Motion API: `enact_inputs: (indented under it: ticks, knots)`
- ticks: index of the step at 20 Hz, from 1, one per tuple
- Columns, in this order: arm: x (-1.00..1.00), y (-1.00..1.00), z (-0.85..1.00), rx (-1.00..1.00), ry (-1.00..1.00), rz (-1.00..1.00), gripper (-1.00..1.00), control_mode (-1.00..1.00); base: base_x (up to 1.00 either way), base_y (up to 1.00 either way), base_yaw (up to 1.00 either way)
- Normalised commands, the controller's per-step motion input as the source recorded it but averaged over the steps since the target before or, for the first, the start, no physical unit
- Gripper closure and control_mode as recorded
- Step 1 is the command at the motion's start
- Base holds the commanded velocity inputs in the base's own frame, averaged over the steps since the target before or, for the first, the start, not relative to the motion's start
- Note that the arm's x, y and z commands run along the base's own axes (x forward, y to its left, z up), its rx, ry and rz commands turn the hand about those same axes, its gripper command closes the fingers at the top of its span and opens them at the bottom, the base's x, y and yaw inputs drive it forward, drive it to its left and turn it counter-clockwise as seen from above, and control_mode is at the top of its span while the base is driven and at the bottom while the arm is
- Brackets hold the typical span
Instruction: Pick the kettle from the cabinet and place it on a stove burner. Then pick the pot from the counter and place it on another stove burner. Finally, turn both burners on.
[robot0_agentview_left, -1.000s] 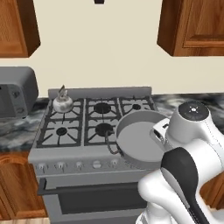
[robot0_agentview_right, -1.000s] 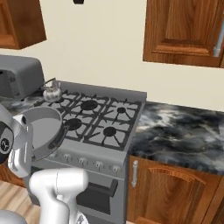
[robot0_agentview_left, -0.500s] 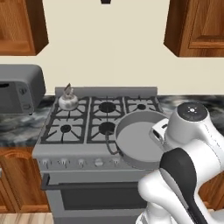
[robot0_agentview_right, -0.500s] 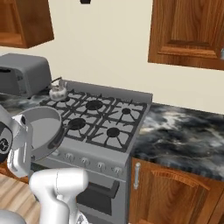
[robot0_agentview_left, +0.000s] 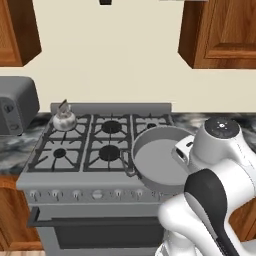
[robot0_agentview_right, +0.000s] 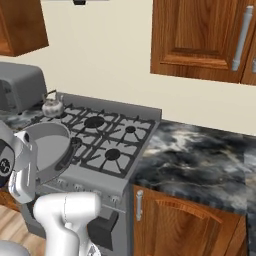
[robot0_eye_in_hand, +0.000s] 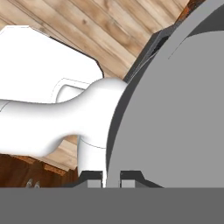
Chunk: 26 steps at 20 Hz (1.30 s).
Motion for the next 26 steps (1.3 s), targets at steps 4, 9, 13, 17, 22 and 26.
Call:
enact_inputs:
  ticks: [4,9,13,17,22,26]
  knots:
    - [0.0,0.0,0.0,0.0,0.0,0.0,1.0,1.0,0.72,-0.01,0.0]
    - [0.0,0.0,0.0,0.0,0.0,0.0,1.0,1.0,0.49,0.0,0.0]
    - [0.0,0.0,0.0,0.0,0.0,0.0,1.0,1.0,0.12,0.0,0.0]
    - [0.0,0.0,0.0,0.0,0.0,0.0,1.0,1.0,0.0,0.01,0.0]
    - [0.0,0.0,0.0,0.0,0.0,0.0,1.0,1.0,0.04,0.02,0.0]
    - [0.0,0.01,0.0,0.0,0.0,0.0,1.0,-1.0,0.02,0.04,0.0]
